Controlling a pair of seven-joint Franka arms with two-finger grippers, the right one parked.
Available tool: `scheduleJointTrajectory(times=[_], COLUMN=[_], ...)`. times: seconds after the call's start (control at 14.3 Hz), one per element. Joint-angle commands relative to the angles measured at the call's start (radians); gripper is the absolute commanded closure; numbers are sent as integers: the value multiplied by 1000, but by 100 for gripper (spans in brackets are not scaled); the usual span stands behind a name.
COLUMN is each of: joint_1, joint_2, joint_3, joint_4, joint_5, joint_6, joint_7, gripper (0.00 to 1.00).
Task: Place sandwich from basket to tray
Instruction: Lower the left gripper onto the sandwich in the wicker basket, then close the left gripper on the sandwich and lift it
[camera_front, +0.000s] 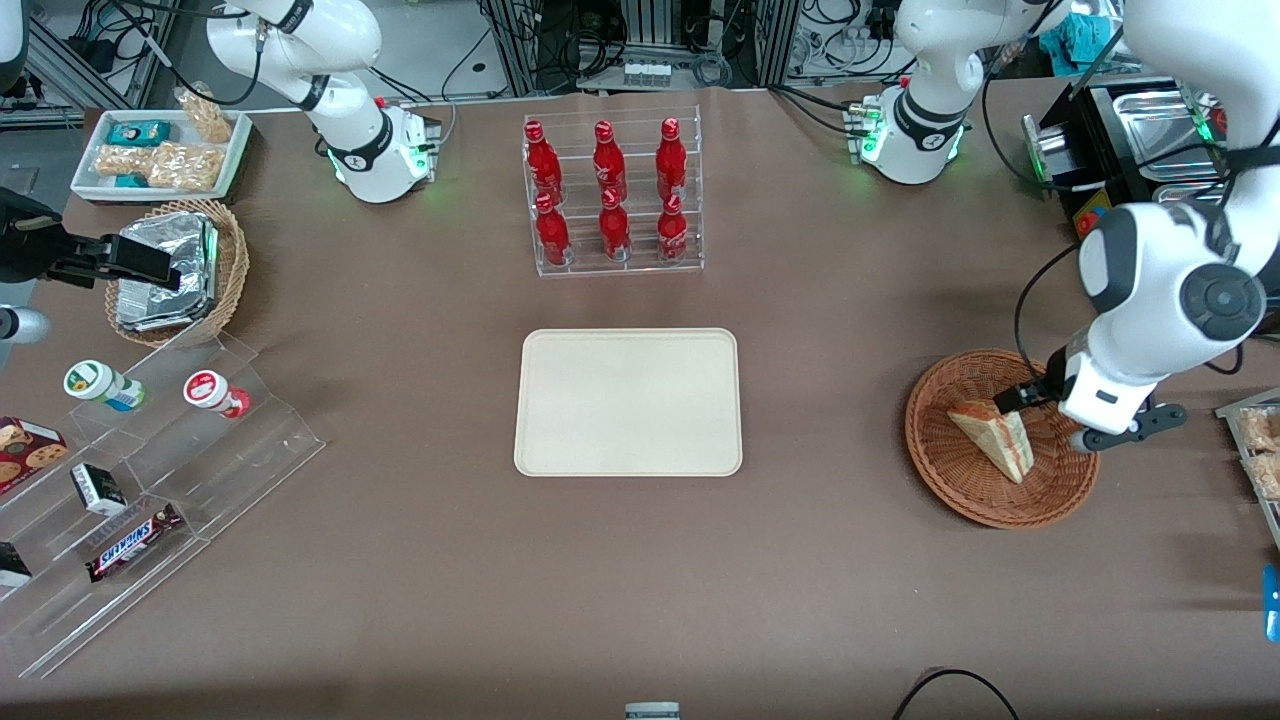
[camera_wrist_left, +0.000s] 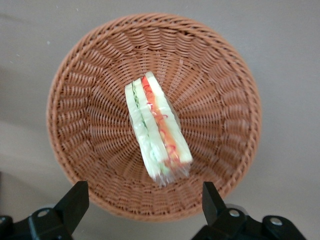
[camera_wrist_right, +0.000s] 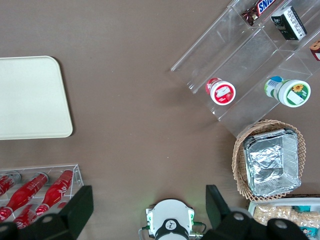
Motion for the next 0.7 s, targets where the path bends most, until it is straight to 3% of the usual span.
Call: scheduleJointTrajectory(times=[0.0,0.63], joint_1=[4,3], joint_2=[50,173], joint_3=[-1,0], joint_4=[8,1], joint_5=[9,15], joint_6=[61,212], joint_7=[-117,-248], gripper=[0,0])
